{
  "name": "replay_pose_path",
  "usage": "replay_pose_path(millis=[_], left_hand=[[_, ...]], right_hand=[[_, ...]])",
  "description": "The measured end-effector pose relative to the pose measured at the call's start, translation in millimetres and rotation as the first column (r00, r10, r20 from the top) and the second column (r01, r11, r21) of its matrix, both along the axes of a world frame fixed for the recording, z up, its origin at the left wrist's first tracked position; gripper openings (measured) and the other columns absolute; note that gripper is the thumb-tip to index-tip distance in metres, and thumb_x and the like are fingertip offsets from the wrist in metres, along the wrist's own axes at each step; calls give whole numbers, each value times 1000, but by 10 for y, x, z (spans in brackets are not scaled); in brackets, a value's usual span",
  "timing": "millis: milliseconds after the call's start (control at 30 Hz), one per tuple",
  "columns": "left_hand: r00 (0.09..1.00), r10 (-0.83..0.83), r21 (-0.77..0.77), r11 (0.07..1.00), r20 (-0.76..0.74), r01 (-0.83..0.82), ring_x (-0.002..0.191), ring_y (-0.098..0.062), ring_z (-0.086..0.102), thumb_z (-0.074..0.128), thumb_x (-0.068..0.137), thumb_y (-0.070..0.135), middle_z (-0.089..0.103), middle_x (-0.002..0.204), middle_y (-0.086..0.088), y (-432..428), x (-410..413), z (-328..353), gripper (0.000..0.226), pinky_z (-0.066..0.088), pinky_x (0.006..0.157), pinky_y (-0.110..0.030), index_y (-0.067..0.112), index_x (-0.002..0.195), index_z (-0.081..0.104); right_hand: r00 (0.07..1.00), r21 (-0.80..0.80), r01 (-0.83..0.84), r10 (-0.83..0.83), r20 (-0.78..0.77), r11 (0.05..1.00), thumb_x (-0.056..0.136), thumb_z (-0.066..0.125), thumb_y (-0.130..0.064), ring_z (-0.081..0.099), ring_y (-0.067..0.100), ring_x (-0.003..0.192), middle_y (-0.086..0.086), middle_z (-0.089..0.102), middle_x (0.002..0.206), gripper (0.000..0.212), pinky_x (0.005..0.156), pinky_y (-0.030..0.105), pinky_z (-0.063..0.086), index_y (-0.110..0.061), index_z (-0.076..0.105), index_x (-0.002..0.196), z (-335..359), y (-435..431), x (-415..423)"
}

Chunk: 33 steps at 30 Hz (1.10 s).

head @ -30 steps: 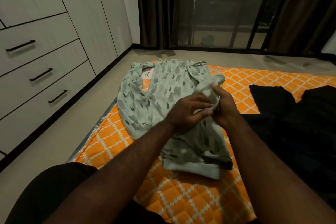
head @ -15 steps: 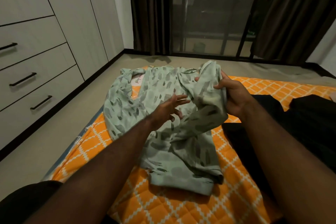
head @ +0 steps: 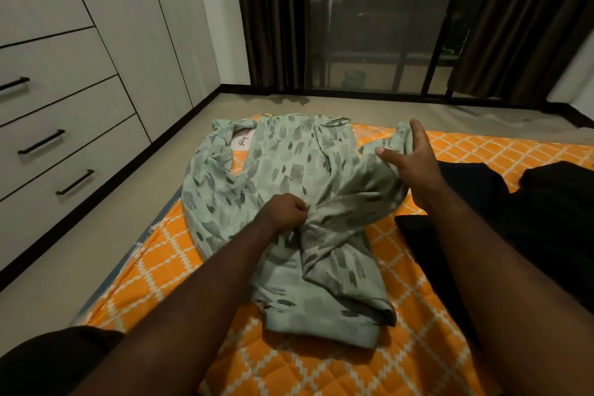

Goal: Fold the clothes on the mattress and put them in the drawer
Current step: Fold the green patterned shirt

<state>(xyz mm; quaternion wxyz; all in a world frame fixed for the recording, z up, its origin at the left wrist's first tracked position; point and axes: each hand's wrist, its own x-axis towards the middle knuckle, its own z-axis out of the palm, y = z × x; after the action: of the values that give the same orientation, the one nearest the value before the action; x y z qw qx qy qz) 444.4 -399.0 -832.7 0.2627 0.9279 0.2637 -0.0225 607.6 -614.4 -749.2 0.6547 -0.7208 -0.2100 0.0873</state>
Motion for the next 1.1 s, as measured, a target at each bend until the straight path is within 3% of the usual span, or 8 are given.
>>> replay_pose_path(millis=[133,200,300,433,567,700,900,1100], left_hand=[[993,-31,-98,995,-112,20,70,-22,71,62,85,17,72,79,-7,53,-53,148,18,57,66,-30,6,87,76],[989,-44,-178,984,-142,18,55,-16,68,64,90,20,69,72,-3,93,-70,252,18,52,52,-23,6,80,71],[984,-135,-179,977,-117,113,60,-11,59,63,95,28,66,73,0,140,-75,291,29,48,60,-24,9,74,68],[929,-349,-325,899,-125,294,79,-5,64,65,95,22,72,94,7,201,-86,229,18,54,76,-26,15,109,75],[905,-382,-598,775,-186,204,56,-14,58,63,95,14,66,71,4,312,-58,164,11,43,55,-29,20,89,70],[909,-359,-718,688,-212,104,57,-19,64,60,98,15,69,82,-5,413,20,112,14,49,51,-28,6,105,68],[874,-367,-702,711,-317,43,70,-21,73,55,100,18,68,96,-11,404,112,-92,25,46,48,-21,9,122,65],[933,-267,-724,690,-241,10,70,-21,74,50,104,18,78,91,-4,318,1,-35,29,50,50,-21,18,129,64]], right_hand=[[997,-109,27,-18,80,994,91,72,-5,34,23,147,6,27,165,91,117,45,39,-31,22,162,-136,27,10],[994,-131,48,-35,100,990,90,66,2,38,19,141,5,30,163,89,109,35,41,-31,24,162,-137,55,-9],[997,-125,-1,11,81,992,87,60,6,48,15,126,2,36,157,90,94,29,45,-31,25,161,-147,106,9],[988,-87,-154,156,9,984,85,58,12,63,7,105,-2,45,146,96,75,25,58,-33,21,162,-112,281,161],[968,36,-250,250,10,968,83,51,21,68,10,112,-6,50,144,103,84,33,60,-38,20,162,50,597,479],[939,144,-342,340,42,928,77,48,22,61,21,128,-1,41,158,107,92,42,59,-51,30,153,115,1012,814],[941,-294,-304,238,-240,906,79,75,1,63,34,104,16,53,145,110,67,38,57,-23,8,163,-738,1233,1026],[948,-293,-173,78,-309,940,85,83,-34,52,37,133,12,38,159,111,103,55,51,-26,6,164,-1136,903,884]])
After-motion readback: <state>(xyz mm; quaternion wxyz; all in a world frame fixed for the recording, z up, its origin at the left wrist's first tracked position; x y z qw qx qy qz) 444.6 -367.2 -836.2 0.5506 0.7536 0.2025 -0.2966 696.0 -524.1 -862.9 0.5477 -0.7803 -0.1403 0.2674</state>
